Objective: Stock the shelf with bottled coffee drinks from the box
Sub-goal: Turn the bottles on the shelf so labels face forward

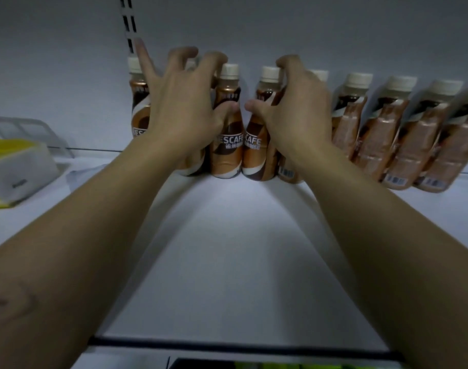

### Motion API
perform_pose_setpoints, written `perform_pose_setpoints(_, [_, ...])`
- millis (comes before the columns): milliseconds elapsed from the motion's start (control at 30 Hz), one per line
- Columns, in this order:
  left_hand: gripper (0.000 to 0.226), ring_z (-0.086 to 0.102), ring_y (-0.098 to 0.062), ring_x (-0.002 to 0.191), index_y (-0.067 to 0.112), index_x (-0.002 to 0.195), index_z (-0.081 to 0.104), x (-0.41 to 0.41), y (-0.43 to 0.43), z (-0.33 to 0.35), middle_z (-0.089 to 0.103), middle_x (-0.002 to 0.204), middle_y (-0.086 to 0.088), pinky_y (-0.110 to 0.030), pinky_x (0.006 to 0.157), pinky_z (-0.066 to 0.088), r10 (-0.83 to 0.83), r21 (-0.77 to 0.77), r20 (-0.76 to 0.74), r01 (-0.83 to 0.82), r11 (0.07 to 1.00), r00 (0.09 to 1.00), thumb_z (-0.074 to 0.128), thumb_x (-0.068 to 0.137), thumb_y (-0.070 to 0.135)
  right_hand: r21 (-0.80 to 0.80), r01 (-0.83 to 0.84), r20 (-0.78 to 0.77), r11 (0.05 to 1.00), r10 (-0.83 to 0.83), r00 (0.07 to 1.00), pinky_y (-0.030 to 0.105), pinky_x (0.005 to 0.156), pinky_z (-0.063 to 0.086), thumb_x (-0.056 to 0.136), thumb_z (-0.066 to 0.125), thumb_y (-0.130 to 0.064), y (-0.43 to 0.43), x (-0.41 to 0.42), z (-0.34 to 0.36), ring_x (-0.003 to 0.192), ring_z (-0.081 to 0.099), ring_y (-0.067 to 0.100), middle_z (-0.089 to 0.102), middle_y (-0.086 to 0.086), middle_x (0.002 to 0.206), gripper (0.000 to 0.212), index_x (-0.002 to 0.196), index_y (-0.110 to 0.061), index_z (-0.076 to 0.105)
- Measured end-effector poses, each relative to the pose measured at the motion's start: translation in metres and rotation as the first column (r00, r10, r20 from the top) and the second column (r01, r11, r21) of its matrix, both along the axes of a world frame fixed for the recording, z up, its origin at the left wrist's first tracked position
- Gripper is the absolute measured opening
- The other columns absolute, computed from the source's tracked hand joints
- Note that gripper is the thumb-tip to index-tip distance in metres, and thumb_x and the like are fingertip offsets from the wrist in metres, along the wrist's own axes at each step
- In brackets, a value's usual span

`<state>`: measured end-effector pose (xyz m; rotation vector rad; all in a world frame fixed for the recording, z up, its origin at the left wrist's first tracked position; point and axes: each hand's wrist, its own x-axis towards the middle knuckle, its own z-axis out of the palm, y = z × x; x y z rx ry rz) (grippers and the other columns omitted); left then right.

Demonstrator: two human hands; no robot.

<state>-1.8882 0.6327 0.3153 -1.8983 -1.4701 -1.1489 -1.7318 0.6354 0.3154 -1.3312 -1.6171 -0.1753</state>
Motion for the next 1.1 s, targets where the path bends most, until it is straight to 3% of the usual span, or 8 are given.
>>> perform_pose_setpoints(167, [0.059,0.034,-0.027,0.135,0.023,0.132,0.048,0.0,0.001,0.0,0.06,0.122,-0.01,-0.06,0.111,-0.008,-0.008,0.007,-0.01,0.008,1.0,1.0,0.065,0.08,0.046,-0.023,-0.07,-0.154,0.997,0.066,0.986,0.024,0.076,0.049,0.076,0.08,-0.027,-0.002,-0.001,0.001,0.089,0.062,0.011,0.064,-0.004,0.101,0.061,0.13,-0.02,0.051])
perform_pose_setpoints(367, [0.061,0.033,-0.028,0.136,0.018,0.134,0.046,0.0,0.0,0.004,0.055,0.13,-0.016,-0.059,0.109,-0.012,0.019,-0.012,-0.099,-0.02,1.0,0.995,0.064,0.082,0.043,-0.063,-0.135,-0.232,0.989,0.117,0.966,0.015,0.074,0.045,0.081,0.076,-0.018,-0.005,-0.002,0.005,0.088,0.06,0.004,0.063,-0.005,0.108,0.061,0.136,-0.021,0.049])
perform_pose_setpoints(533, [0.063,0.03,-0.026,0.138,0.018,0.137,0.042,-0.001,0.004,0.005,0.051,0.135,-0.017,-0.063,0.11,-0.01,0.041,-0.034,-0.14,-0.046,0.998,0.989,0.065,0.082,0.039,-0.125,-0.283,-0.371,0.951,0.22,0.902,0.032,0.09,0.055,0.082,0.073,-0.009,-0.002,0.005,0.005,0.103,0.064,0.009,0.065,-0.002,0.122,0.059,0.133,-0.026,0.049])
perform_pose_setpoints(633, [0.064,0.029,-0.024,0.139,0.017,0.139,0.04,-0.003,0.004,0.004,0.056,0.13,-0.016,-0.067,0.109,-0.007,0.052,-0.037,-0.173,-0.059,0.998,0.984,0.063,0.083,0.037,-0.148,-0.369,-0.437,0.917,0.274,0.856,0.035,0.089,0.056,0.084,0.07,-0.005,-0.001,0.007,0.005,0.107,0.064,0.01,0.065,-0.002,0.123,0.056,0.131,-0.029,0.049])
perform_pose_setpoints(800, [0.066,0.028,-0.024,0.139,0.016,0.14,0.038,-0.002,0.007,0.0,0.064,0.119,-0.011,-0.068,0.109,-0.005,0.053,-0.017,-0.18,-0.057,0.998,0.982,0.064,0.083,0.038,-0.131,-0.378,-0.425,0.916,0.293,0.857,0.035,0.091,0.054,0.086,0.068,-0.007,0.003,0.008,0.001,0.111,0.061,0.011,0.063,-0.004,0.126,0.056,0.132,-0.033,0.048])
perform_pose_setpoints(967, [0.068,0.027,-0.025,0.14,0.015,0.141,0.037,-0.002,0.009,0.0,0.06,0.127,-0.013,-0.062,0.112,-0.005,0.044,-0.013,-0.169,-0.047,0.999,0.985,0.065,0.083,0.038,-0.133,-0.394,-0.392,0.91,0.316,0.864,0.03,0.09,0.053,0.087,0.066,-0.008,0.005,0.012,0.002,0.115,0.059,0.01,0.061,-0.004,0.129,0.057,0.135,-0.032,0.047])
perform_pose_setpoints(1033, [0.068,0.025,-0.025,0.141,0.015,0.141,0.037,-0.002,0.008,-0.001,0.06,0.128,-0.012,-0.06,0.113,-0.004,0.028,-0.023,-0.172,-0.032,0.999,0.985,0.063,0.084,0.038,-0.132,-0.35,-0.324,0.927,0.293,0.899,0.016,0.085,0.05,0.088,0.068,-0.012,0.001,0.012,0.0,0.11,0.055,-0.001,0.06,-0.008,0.128,0.062,0.14,-0.033,0.042])
perform_pose_setpoints(1100, [0.067,0.025,-0.024,0.141,0.016,0.141,0.037,-0.003,0.009,-0.001,0.059,0.13,-0.011,-0.06,0.113,-0.004,0.026,-0.024,-0.175,-0.03,0.999,0.984,0.062,0.083,0.04,-0.066,-0.222,-0.178,0.973,0.207,0.962,-0.001,0.066,0.038,0.087,0.07,-0.019,-0.007,0.012,0.001,0.082,0.053,-0.01,0.059,-0.019,0.105,0.07,0.145,-0.037,0.035])
